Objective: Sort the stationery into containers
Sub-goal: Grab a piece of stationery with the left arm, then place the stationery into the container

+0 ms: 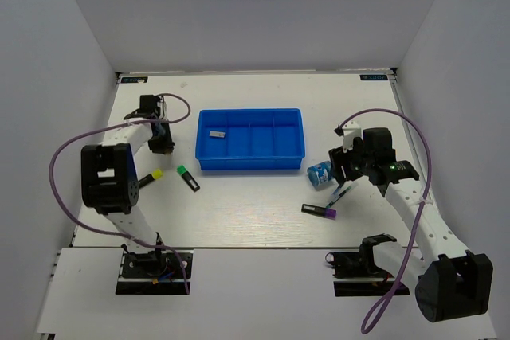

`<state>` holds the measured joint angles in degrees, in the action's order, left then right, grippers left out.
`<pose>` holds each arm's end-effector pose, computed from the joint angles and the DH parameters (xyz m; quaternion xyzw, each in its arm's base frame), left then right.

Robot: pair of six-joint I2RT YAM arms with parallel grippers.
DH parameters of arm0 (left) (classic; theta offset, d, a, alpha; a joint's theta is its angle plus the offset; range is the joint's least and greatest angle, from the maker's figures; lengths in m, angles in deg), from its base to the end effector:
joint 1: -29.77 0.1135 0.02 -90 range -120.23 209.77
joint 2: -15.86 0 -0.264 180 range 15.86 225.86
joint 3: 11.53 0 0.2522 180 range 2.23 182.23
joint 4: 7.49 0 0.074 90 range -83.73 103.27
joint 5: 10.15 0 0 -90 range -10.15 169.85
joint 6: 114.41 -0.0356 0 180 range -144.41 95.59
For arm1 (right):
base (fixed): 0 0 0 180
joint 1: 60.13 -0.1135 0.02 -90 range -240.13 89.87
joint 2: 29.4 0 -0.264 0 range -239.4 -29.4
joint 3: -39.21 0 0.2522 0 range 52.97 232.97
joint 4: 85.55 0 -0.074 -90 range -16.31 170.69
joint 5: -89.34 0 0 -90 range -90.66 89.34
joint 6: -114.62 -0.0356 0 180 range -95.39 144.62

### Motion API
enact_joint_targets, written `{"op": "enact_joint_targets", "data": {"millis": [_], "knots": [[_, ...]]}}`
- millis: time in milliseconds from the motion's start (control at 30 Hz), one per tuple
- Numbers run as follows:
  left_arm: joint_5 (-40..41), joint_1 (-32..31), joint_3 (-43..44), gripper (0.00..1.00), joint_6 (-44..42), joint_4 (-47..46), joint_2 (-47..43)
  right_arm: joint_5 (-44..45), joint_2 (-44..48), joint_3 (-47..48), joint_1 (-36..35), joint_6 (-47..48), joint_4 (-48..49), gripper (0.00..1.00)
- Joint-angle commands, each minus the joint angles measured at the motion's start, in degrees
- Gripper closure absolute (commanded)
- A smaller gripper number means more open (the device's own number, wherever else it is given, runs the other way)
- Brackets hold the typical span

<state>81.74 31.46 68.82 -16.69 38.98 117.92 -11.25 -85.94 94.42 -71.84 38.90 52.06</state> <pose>0.3500 0.0115 0.1767 -0.0836 0.9782 0.0062 0.1898 0.1997 0.0481 0.2526 -0.2412 0.8840 0.0761 0.3931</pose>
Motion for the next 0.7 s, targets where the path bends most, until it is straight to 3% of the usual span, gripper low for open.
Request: {"op": "enact_joint_targets", "data": {"millis": [0,33,67,200,267,433,533,600,667], "knots": [[-4.9,-0.4,-1.2,0.99,9.5,-3.6,-13.4,-1.0,0.4,0.9,0.0,0.5,-0.3,0.48],[-6.0,-1.0,-1.6,0.99,10.5,-4.4,-14.5,-1.4,0.5,0.8,0.2,0.4,-0.1,0.88],[-6.8,-1.3,-1.5,0.99,11.2,-5.2,-15.5,-1.4,0.5,0.8,-0.1,0.5,-0.1,1.00],[-11.2,-8.2,1.6,0.99,13.1,-6.4,-17.4,-0.4,0.9,0.6,0.2,0.4,0.1,0.99],[-12.5,-9.8,3.4,0.98,13.5,-5.8,-15.5,0.0,0.7,0.6,-0.1,0.5,0.2,0.86],[-9.5,-15.4,6.8,0.92,13.2,-5.1,-11.5,0.0,0.8,0.6,0.0,0.7,0.1,0.69],[-7.1,-17.3,8.5,0.72,12.7,-4.2,-8.0,0.1,0.8,0.6,0.0,0.7,0.1,0.52],[-5.5,-17.6,9.4,0.66,12.1,-3.3,-5.7,-0.1,0.8,0.6,0.2,0.7,0.3,0.38],[-4.4,-18.1,10.7,0.54,11.5,-2.7,-4.5,0.0,0.8,0.6,0.0,0.7,0.1,0.34]]}}
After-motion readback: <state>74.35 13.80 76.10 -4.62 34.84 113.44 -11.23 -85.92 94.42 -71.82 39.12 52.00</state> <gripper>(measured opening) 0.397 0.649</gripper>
